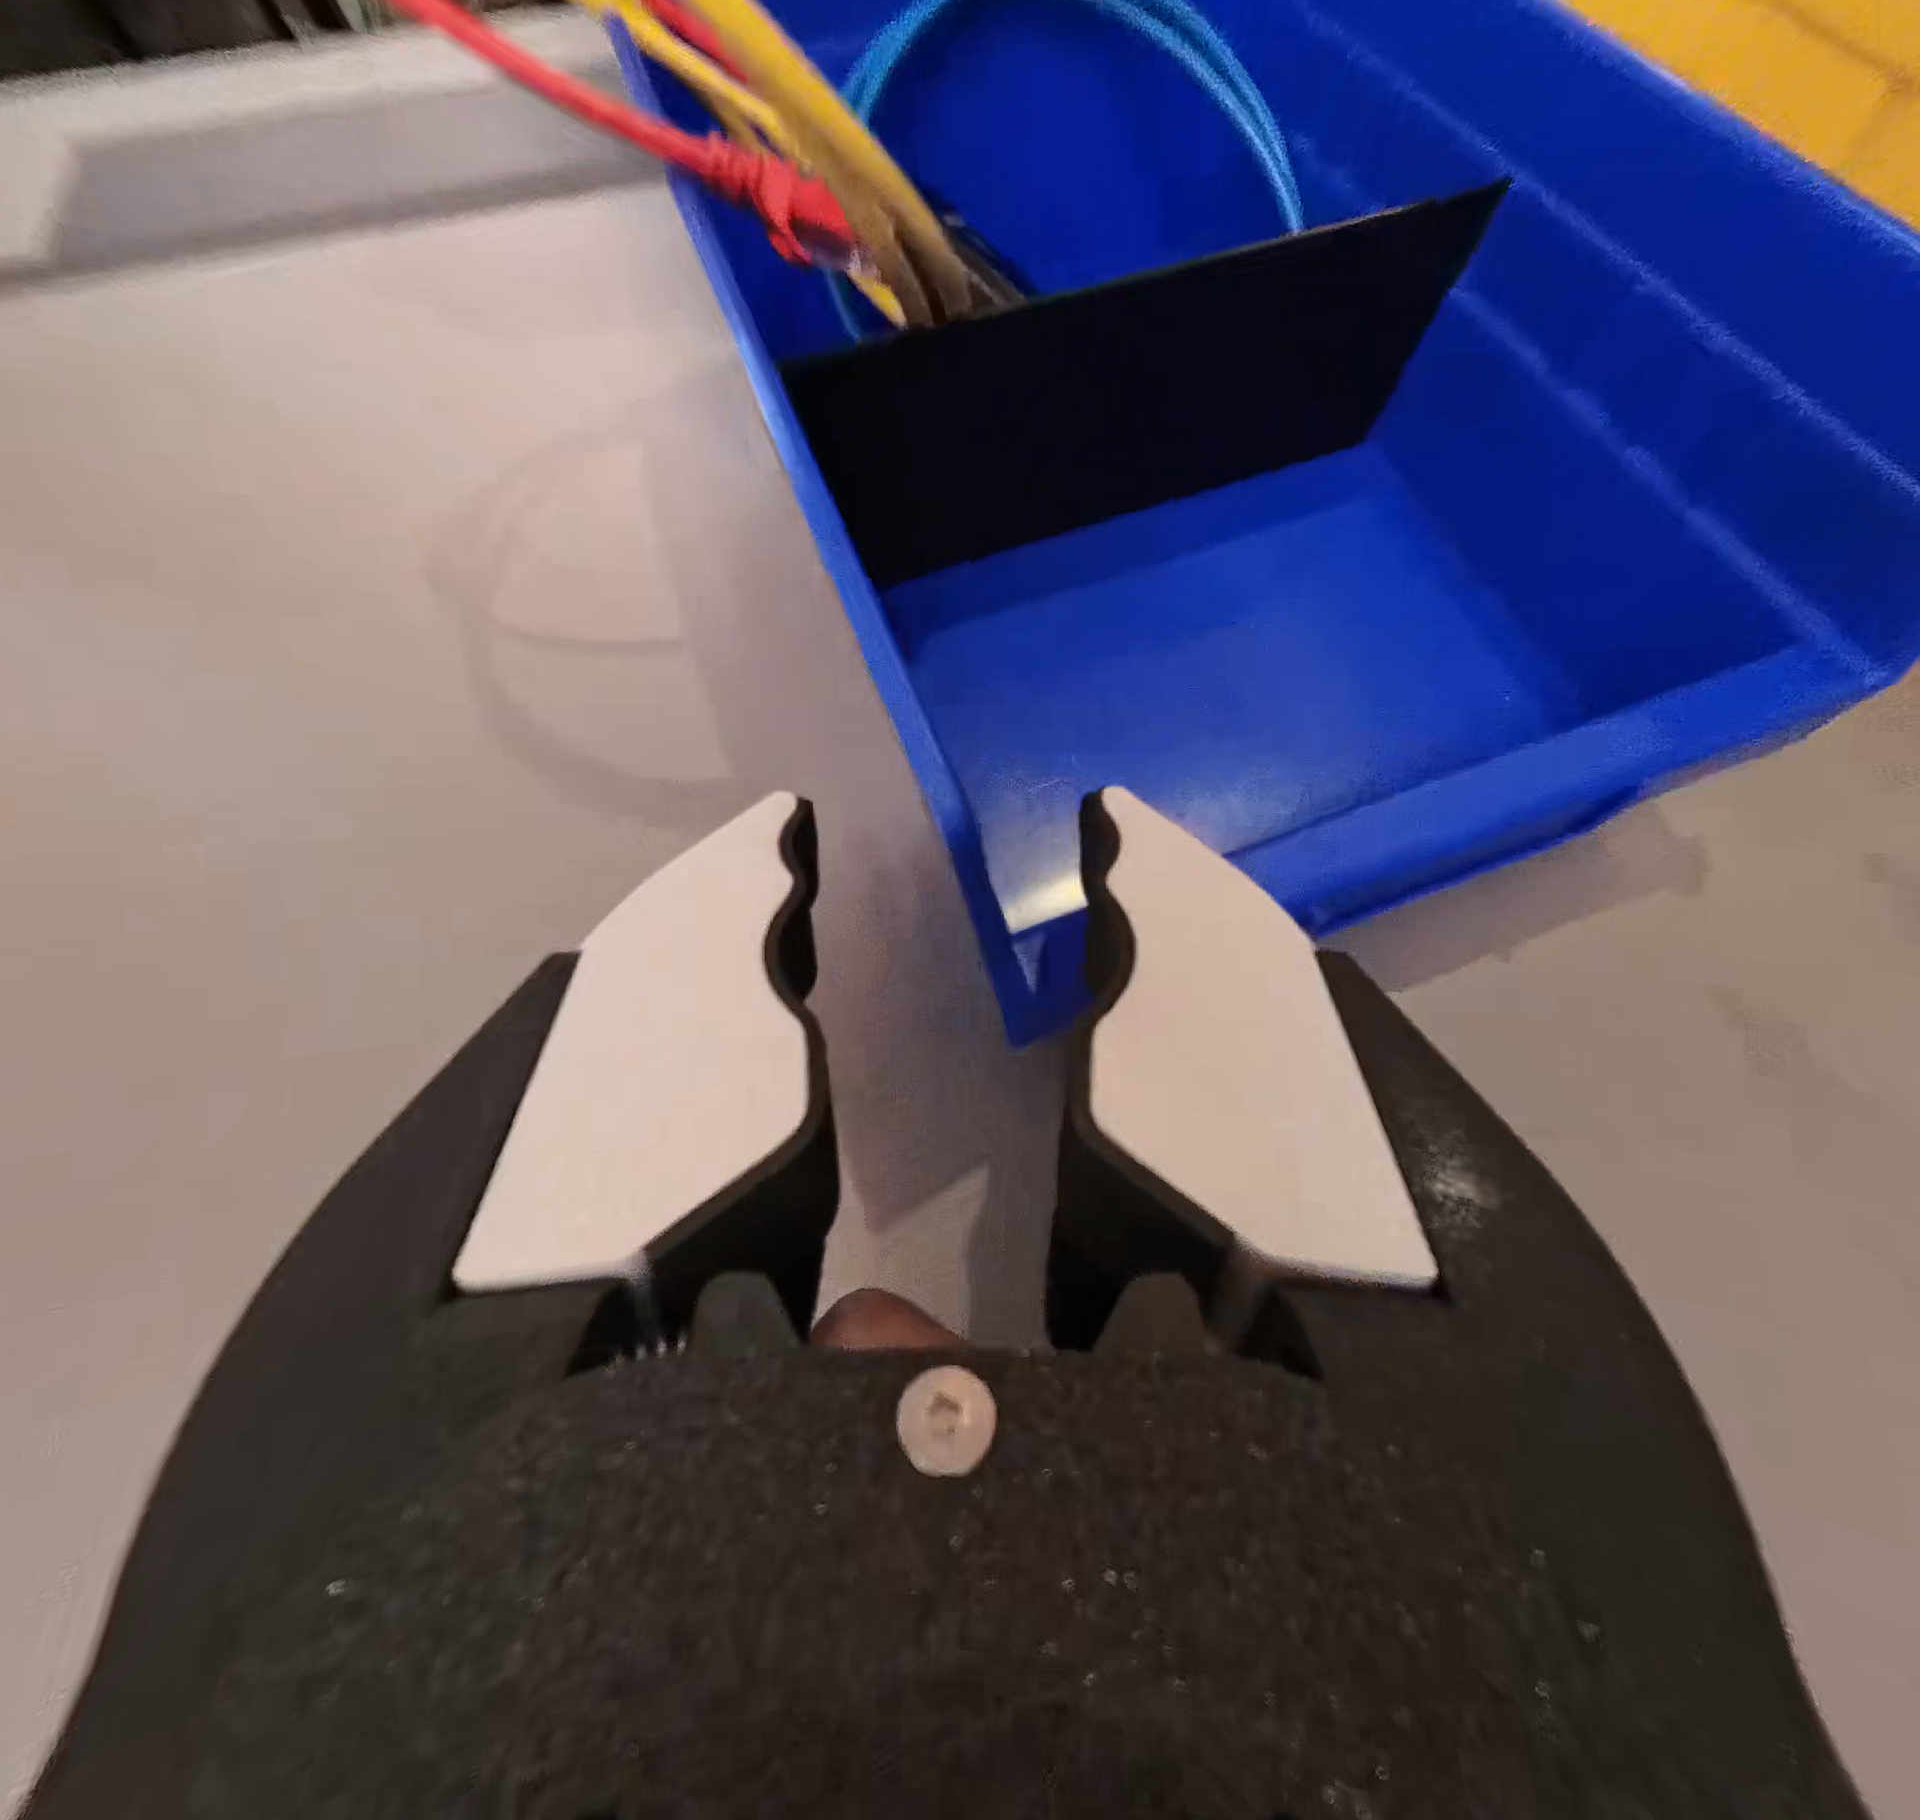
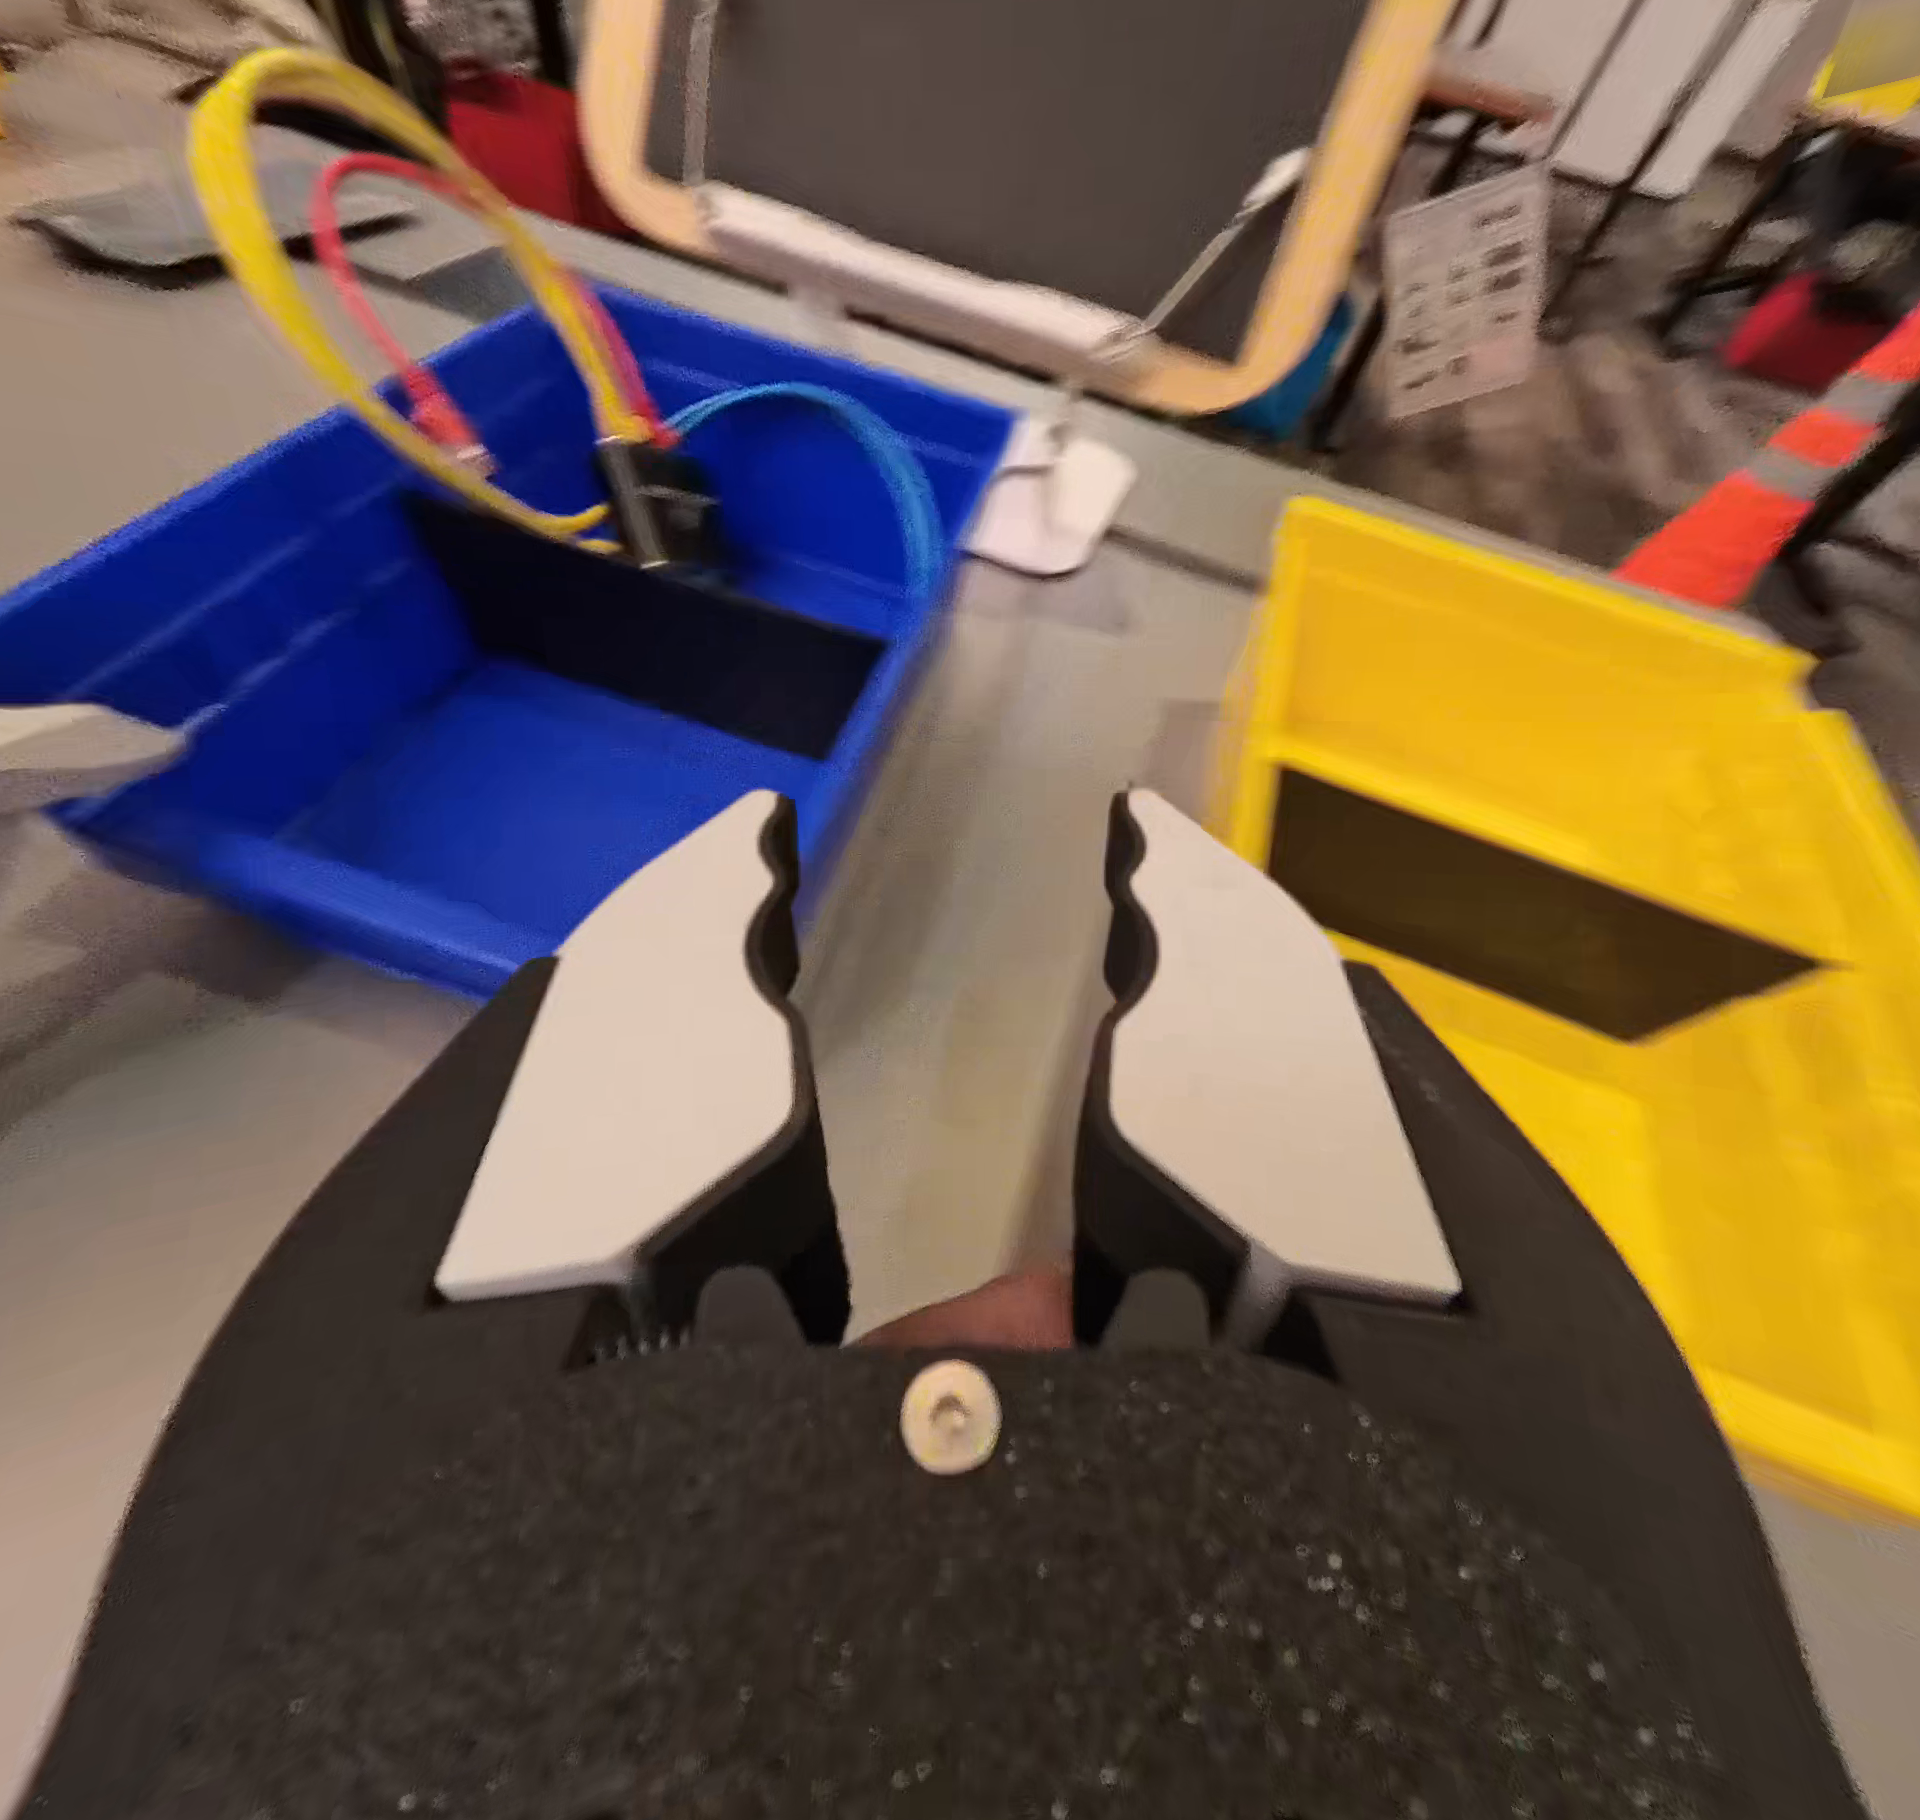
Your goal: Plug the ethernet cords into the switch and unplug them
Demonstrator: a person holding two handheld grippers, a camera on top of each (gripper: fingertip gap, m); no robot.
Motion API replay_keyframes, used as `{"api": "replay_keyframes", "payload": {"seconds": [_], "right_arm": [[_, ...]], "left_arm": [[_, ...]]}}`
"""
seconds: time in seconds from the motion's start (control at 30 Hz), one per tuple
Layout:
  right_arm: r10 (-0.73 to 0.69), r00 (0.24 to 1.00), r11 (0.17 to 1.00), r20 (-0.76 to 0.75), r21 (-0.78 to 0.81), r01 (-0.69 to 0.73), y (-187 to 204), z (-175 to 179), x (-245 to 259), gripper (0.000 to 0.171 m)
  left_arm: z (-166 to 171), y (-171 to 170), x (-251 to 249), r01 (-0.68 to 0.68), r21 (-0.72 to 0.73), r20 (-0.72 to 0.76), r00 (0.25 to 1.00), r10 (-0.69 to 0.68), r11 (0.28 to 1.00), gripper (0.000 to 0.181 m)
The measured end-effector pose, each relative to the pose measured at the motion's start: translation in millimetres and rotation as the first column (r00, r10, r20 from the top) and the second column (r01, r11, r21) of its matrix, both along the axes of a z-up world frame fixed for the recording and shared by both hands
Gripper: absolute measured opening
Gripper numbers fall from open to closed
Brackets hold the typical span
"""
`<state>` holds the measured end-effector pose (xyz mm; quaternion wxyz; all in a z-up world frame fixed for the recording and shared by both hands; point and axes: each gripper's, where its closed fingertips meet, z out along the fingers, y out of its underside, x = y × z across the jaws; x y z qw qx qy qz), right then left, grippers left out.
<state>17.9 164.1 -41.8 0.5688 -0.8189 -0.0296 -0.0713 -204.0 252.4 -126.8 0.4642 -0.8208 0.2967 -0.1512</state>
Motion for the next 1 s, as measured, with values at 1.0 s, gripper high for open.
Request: {"api": "replay_keyframes", "payload": {"seconds": [1.0], "right_arm": [[-0.113, 0.987, 0.983, -0.114, -0.16, 0.094, 139.7, -90.8, -259.3, 0.004]], "left_arm": [[-9.2, 113.9, -221.6, -0.194, -0.015, -0.018, 0.981, 0.194, 0.981, 0.002]]}}
